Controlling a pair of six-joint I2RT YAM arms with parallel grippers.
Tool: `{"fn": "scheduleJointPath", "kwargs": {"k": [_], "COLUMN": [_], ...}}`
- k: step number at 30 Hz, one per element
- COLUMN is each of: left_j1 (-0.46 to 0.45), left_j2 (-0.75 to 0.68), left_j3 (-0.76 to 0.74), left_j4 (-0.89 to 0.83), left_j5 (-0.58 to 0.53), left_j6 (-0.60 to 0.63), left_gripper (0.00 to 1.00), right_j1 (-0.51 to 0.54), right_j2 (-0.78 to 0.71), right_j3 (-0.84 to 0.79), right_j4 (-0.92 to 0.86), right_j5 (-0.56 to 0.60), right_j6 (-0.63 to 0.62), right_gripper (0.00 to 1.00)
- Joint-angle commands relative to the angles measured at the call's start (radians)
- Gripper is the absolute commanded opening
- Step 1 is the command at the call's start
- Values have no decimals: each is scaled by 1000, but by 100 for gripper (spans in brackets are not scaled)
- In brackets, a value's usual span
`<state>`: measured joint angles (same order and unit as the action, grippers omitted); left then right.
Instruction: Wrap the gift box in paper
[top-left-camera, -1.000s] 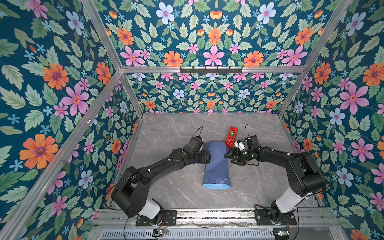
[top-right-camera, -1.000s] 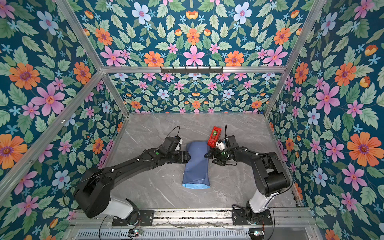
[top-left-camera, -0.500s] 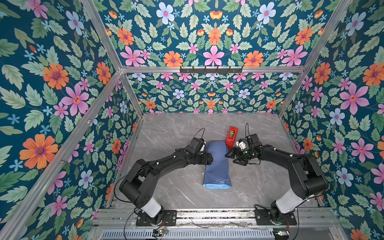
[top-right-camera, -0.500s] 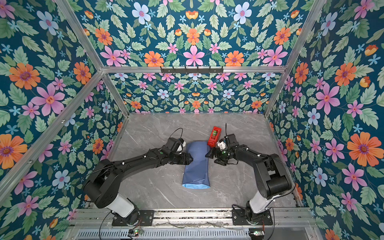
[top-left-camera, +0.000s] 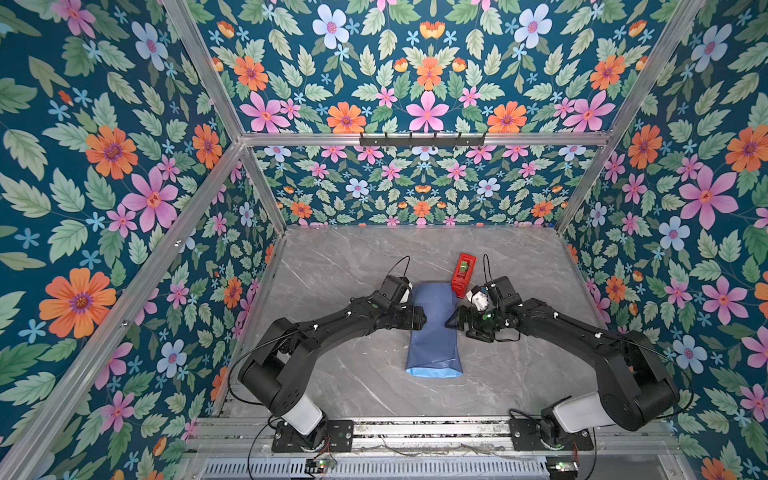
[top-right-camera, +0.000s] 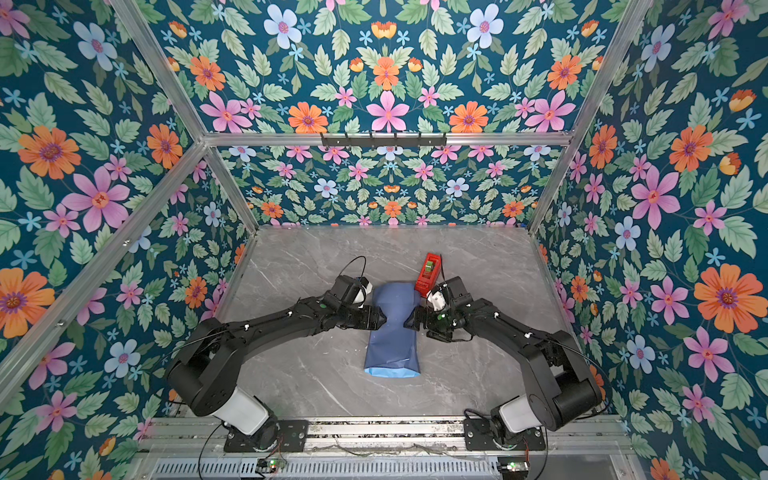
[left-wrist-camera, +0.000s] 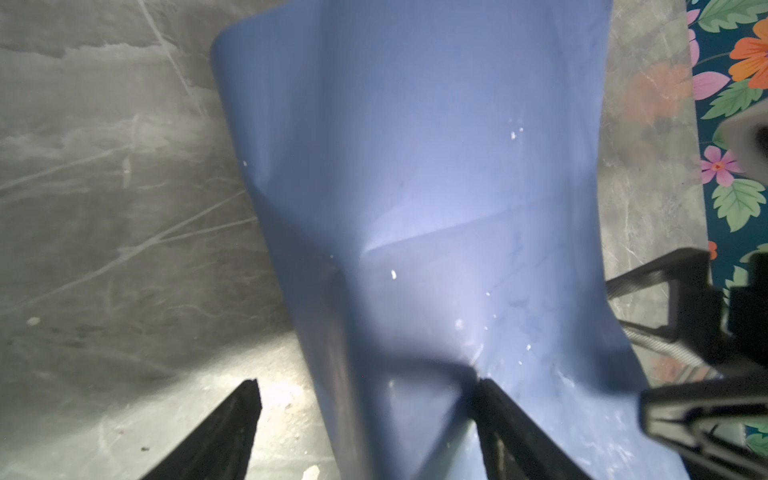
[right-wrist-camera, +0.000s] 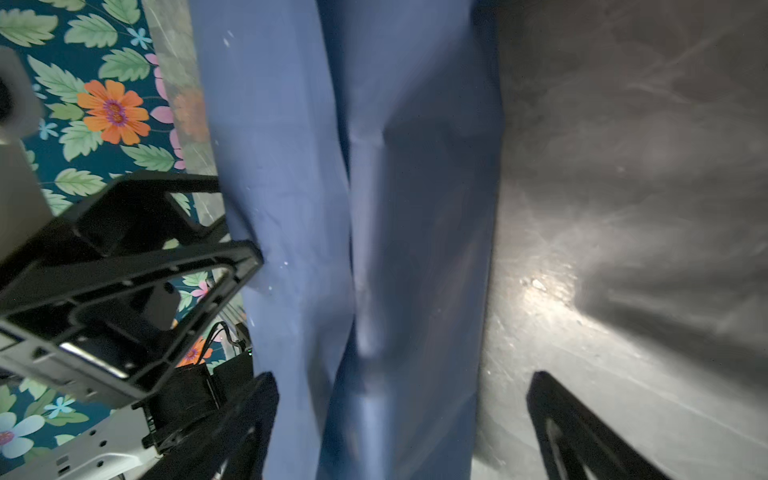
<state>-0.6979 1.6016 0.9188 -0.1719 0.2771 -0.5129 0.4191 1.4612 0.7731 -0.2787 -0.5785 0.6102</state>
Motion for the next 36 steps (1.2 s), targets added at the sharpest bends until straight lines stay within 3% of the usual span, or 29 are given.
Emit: {"fn": "scheduleJointPath", "kwargs": {"k": [1,22,36], "left_j1": [-2,14,29], "left_j2": [6,-48,63], "left_j3": [-6,20,58], "left_j4": [-95,1,-96], "left_j5": [-23,25,53], "left_j6": [36,-46,23], "left_gripper": [82,85,84], "right_j1": [5,5,5], "right_j2": [-14,-21,-30], "right_j3": [-29,-93,-62], "right_j4": [-19,-37,-44], "right_j5": [44,94,81], "right_j6": [6,-23,-25], "right_gripper": [94,90,90]}}
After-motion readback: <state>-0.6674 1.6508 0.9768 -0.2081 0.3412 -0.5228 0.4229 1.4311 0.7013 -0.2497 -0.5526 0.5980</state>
